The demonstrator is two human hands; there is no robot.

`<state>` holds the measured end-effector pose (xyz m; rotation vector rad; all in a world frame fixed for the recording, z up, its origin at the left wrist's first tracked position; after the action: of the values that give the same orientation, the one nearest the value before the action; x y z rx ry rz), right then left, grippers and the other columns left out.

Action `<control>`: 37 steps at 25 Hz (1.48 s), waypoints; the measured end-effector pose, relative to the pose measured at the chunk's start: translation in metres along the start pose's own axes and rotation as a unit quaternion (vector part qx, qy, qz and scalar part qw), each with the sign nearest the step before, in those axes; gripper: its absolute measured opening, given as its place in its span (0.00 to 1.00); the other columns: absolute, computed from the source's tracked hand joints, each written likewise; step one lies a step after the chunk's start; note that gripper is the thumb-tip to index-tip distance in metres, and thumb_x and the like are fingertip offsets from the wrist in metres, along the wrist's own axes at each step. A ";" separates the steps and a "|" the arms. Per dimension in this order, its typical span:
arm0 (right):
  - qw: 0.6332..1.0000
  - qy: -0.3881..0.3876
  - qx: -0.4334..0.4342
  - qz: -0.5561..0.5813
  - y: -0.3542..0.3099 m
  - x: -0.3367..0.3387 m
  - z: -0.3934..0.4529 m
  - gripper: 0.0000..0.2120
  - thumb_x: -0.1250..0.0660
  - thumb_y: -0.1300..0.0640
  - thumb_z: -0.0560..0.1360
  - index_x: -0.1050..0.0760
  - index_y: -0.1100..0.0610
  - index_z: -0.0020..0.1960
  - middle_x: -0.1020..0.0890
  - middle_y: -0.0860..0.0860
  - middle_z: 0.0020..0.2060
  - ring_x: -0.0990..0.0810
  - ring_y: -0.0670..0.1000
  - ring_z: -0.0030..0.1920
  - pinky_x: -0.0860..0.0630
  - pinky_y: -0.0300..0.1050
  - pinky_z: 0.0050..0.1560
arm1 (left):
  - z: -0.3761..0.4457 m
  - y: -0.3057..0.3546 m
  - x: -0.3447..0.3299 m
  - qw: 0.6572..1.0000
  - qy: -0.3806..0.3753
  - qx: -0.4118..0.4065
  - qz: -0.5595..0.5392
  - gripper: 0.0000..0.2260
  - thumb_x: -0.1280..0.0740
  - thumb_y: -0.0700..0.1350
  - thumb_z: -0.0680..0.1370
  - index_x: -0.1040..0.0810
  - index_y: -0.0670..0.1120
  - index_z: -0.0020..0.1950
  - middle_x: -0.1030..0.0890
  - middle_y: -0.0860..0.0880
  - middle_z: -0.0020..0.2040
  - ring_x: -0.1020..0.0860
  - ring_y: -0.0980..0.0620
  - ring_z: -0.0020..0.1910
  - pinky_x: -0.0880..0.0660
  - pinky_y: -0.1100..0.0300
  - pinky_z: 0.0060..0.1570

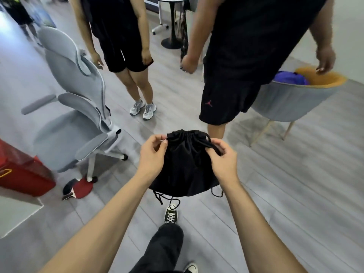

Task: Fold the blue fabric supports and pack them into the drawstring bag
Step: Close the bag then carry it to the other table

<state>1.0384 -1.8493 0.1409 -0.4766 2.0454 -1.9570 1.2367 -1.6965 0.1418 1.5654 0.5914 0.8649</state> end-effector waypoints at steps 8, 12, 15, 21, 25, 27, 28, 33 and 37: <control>1.000 -0.013 -0.015 -0.010 -0.013 -0.063 0.195 0.10 0.30 0.66 0.76 0.18 0.52 0.51 0.13 0.46 0.46 0.16 0.42 0.48 0.23 0.32 0.49 | 0.193 0.021 -0.029 0.999 0.019 -0.015 -0.035 0.08 0.35 0.41 0.82 0.21 0.55 0.50 0.16 0.54 0.48 0.19 0.62 0.49 0.25 0.68 0.51; 1.000 0.008 -0.002 0.017 -0.031 -0.078 0.295 0.13 0.30 0.68 0.76 0.18 0.49 0.47 0.13 0.46 0.44 0.16 0.42 0.46 0.24 0.32 0.48 | 0.290 0.048 -0.066 0.999 -0.038 -0.027 -0.010 0.11 0.31 0.40 0.79 0.21 0.56 0.56 0.17 0.54 0.51 0.20 0.59 0.53 0.25 0.66 0.55; 0.999 0.017 0.002 0.030 -0.043 -0.077 0.369 0.13 0.30 0.68 0.76 0.19 0.49 0.47 0.14 0.46 0.43 0.17 0.40 0.44 0.24 0.31 0.47 | 0.357 0.068 -0.099 0.997 -0.049 -0.049 0.025 0.16 0.30 0.36 0.77 0.21 0.55 0.59 0.17 0.55 0.52 0.21 0.57 0.55 0.25 0.64 0.57; 0.999 0.004 0.023 0.037 -0.056 -0.078 0.552 0.13 0.29 0.68 0.75 0.19 0.49 0.48 0.14 0.44 0.44 0.16 0.40 0.45 0.24 0.31 0.49 | 0.512 0.097 -0.181 0.997 -0.015 -0.066 0.040 0.18 0.35 0.32 0.79 0.22 0.56 0.57 0.18 0.55 0.52 0.21 0.54 0.54 0.24 0.60 0.55; 0.998 -0.039 0.002 0.042 -0.063 -0.092 0.681 0.13 0.30 0.67 0.76 0.18 0.49 0.50 0.13 0.45 0.46 0.16 0.39 0.46 0.24 0.30 0.48 | 0.611 0.112 -0.223 0.997 0.048 -0.046 0.038 0.19 0.36 0.32 0.79 0.21 0.56 0.57 0.18 0.58 0.51 0.21 0.62 0.51 0.25 0.65 0.52; 0.997 -0.069 0.000 0.040 -0.073 -0.111 0.746 0.12 0.29 0.67 0.76 0.18 0.50 0.50 0.13 0.45 0.47 0.16 0.39 0.47 0.24 0.30 0.48 | 0.659 0.116 -0.234 0.995 0.083 -0.033 0.033 0.18 0.36 0.32 0.79 0.20 0.54 0.58 0.17 0.58 0.51 0.21 0.64 0.51 0.26 0.66 0.52; 0.996 -0.077 0.000 0.036 -0.078 -0.120 0.776 0.12 0.29 0.67 0.75 0.18 0.50 0.50 0.13 0.46 0.47 0.16 0.39 0.47 0.24 0.31 0.48 | 0.685 0.116 -0.237 0.995 0.097 -0.025 0.028 0.17 0.36 0.33 0.79 0.20 0.53 0.59 0.17 0.57 0.52 0.20 0.62 0.52 0.25 0.64 0.54; 0.990 -0.140 0.020 0.021 -0.099 -0.185 0.912 0.12 0.29 0.68 0.76 0.17 0.52 0.51 0.13 0.47 0.47 0.16 0.41 0.49 0.23 0.32 0.50 | 0.807 0.124 -0.246 0.990 0.142 -0.013 0.001 0.18 0.35 0.33 0.79 0.20 0.57 0.56 0.15 0.55 0.53 0.19 0.57 0.54 0.24 0.62 0.56; 0.987 -0.153 0.045 0.006 -0.107 -0.240 1.029 0.09 0.30 0.68 0.76 0.17 0.59 0.54 0.13 0.51 0.48 0.16 0.43 0.49 0.23 0.33 0.51 | 0.927 0.131 -0.252 0.989 0.143 -0.017 -0.015 0.20 0.36 0.33 0.79 0.19 0.59 0.53 0.15 0.59 0.50 0.19 0.62 0.52 0.25 0.69 0.53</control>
<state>1.6869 -2.6896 0.1877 -0.6937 1.7584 -1.8299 1.8132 -2.4743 0.1901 1.4071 0.7978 1.0810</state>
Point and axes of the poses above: each hand's wrist, its own z-axis towards the middle knuckle, its own x-axis out of the back of the hand, y = z × x, the point moved 10 cm from there along z, towards the middle knuckle
